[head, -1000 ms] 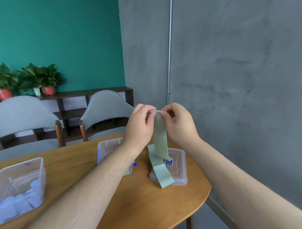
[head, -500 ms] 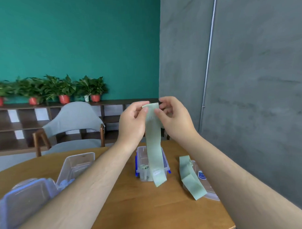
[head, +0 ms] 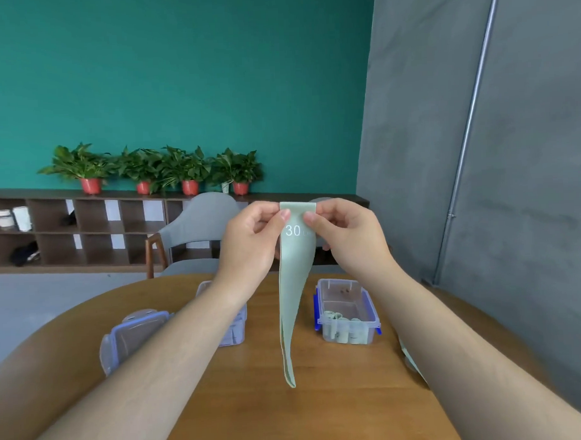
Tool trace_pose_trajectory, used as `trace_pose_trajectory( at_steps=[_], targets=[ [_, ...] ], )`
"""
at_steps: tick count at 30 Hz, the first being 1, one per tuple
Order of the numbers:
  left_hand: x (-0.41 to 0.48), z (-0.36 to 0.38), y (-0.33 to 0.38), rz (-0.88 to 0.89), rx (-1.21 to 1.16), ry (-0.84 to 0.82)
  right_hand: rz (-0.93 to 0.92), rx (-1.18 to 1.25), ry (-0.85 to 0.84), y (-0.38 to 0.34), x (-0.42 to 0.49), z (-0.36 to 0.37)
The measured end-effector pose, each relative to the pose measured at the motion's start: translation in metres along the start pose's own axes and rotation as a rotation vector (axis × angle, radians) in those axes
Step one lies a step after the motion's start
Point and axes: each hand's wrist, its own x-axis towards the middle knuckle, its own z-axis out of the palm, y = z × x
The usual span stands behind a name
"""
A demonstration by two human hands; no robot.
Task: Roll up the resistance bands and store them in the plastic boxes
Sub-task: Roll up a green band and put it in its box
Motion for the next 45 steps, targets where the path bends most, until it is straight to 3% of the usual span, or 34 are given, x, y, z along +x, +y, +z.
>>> trace_pose_trajectory(
  at_steps=[4,9,13,17,23,27,33,38,45],
  targets=[
    [-0.004,-0.011,0.004,-0.052,-0.045,0.005,0.047,0.063,-0.026,-0.016,-0.006,0.004],
    [-0.013,-0.014,-0.026,-0.215,-0.09,-0.01,0.291,0.091,-0.148,-0.001,-0.012,0.01],
    [-0.025,-0.004,-0.081,-0.386,-0.038,-0.039,0.457,-0.019,-0.198,0.053,-0.013,0.025],
    [-0.044,0.016,-0.163,-0.508,0.204,-0.074,0.564,-0.174,-0.186,0.136,-0.024,0.055],
    [-0.063,0.032,-0.247,-0.588,0.44,-0.136,0.587,-0.258,-0.154,0.233,-0.039,0.103],
    [-0.065,0.034,-0.275,-0.534,0.594,-0.27,0.542,-0.302,-0.138,0.26,-0.04,0.118],
    [-0.057,0.039,-0.288,-0.542,0.746,-0.344,0.388,-0.395,-0.153,0.284,-0.038,0.139],
    [-0.063,0.032,-0.294,-0.533,0.78,-0.362,0.326,-0.457,-0.218,0.294,-0.045,0.136],
    [-0.053,0.027,-0.295,-0.565,0.651,-0.343,0.363,-0.384,-0.231,0.291,-0.042,0.134]
  ],
)
